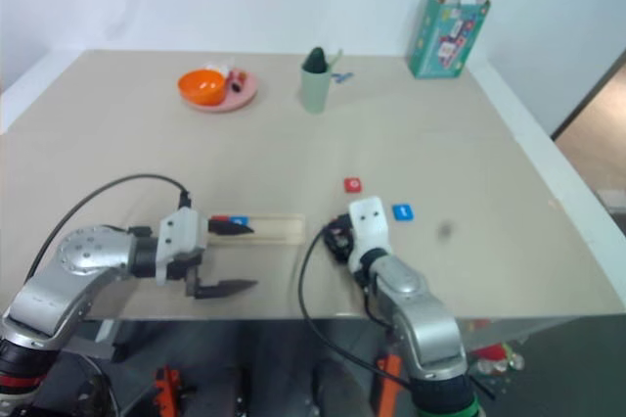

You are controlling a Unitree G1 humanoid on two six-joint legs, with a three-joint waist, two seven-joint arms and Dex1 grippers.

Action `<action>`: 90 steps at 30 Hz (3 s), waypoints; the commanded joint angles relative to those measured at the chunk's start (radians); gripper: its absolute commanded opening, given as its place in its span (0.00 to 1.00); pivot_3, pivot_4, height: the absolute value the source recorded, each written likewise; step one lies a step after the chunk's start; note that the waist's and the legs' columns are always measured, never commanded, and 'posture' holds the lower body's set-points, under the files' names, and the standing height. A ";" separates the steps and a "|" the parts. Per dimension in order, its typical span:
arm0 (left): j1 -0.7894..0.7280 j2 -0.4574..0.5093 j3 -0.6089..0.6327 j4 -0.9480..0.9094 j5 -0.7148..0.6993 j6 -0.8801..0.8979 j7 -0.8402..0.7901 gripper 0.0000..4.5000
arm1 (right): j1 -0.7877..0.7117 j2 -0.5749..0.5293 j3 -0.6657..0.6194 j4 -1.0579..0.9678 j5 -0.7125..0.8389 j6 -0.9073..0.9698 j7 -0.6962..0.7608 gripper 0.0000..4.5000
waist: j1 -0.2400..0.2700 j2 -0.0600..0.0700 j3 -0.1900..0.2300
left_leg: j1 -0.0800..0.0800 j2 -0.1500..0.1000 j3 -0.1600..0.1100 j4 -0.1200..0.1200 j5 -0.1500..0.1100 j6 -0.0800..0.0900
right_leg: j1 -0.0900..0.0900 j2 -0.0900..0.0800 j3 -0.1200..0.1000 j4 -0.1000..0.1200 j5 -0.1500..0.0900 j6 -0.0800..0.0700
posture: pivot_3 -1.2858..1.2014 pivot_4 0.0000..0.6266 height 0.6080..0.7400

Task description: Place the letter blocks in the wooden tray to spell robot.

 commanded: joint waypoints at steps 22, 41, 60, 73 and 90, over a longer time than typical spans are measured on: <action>0.017 0.001 -0.021 0.001 0.039 -0.059 0.019 1.00 | -0.618 -0.401 0.155 1.123 -0.019 -1.004 1.289 0.99 | -0.008 0.004 0.002 | -0.003 -0.001 0.001 -0.004 -0.003 0.006 | 0.001 0.000 0.000 -0.010 0.004 0.009 | 0.52 0.24 1.00; 0.055 0.027 0.002 -0.034 0.038 -0.030 0.056 1.00 | -0.683 -0.314 0.102 1.347 -0.064 -1.156 1.324 0.27 | -0.009 0.006 0.004 | 0.001 0.000 0.001 -0.002 0.000 0.003 | 0.004 0.000 0.001 -0.010 0.007 0.003 | 0.52 0.24 1.00; 0.199 -0.044 0.229 0.062 -0.045 -0.023 0.194 1.00 | -0.617 -0.096 0.228 0.701 -0.062 -0.551 1.000 0.27 | -0.011 0.007 0.005 | 0.000 0.002 0.000 -0.002 0.001 0.003 | -0.001 0.003 -0.001 0.001 0.003 -0.001 | 0.52 0.24 1.00; 0.222 -0.059 0.254 0.053 -0.053 -0.043 0.221 1.00 | -0.708 -0.008 0.272 0.898 -0.142 -0.630 0.949 0.27 | -0.012 0.007 0.004 | 0.000 0.002 0.000 -0.002 0.001 0.001 | -0.001 0.003 -0.002 0.001 0.003 0.000 | 0.52 0.24 1.00; 0.232 -0.062 0.229 0.049 -0.036 -0.060 0.237 1.00 | -0.699 0.020 0.284 0.919 -0.144 -0.614 0.956 0.27 | -0.025 0.007 0.004 | 0.000 0.003 0.000 -0.003 0.001 0.001 | -0.002 0.003 -0.002 0.001 0.003 0.000 | 0.52 0.24 1.00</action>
